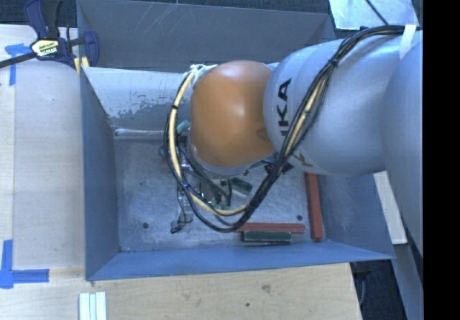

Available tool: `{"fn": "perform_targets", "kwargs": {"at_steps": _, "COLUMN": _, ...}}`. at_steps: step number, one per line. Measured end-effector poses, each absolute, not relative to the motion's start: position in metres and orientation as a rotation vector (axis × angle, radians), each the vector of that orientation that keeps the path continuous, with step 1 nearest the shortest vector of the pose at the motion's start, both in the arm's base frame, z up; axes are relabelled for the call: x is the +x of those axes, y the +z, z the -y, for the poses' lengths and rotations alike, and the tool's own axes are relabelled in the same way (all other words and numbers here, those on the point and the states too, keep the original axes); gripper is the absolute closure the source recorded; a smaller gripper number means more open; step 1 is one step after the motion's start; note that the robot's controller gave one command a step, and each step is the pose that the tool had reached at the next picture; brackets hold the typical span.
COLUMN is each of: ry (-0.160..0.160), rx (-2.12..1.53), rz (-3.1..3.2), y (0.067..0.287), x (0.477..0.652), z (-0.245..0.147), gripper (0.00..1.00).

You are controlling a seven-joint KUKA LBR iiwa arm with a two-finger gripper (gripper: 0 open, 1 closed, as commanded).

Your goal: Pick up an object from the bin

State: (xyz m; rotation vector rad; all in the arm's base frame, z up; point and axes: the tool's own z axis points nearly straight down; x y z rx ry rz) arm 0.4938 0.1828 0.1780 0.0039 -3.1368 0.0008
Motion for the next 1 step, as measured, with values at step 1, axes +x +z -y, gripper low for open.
{"fn": "perform_targets", "kwargs": {"at_steps": 1, "ry": 0.007, "rx": -0.134, "rz": 3.138, "y": 0.1451, "x": 0.5298, "z": -0.1005, "gripper": 0.0}}
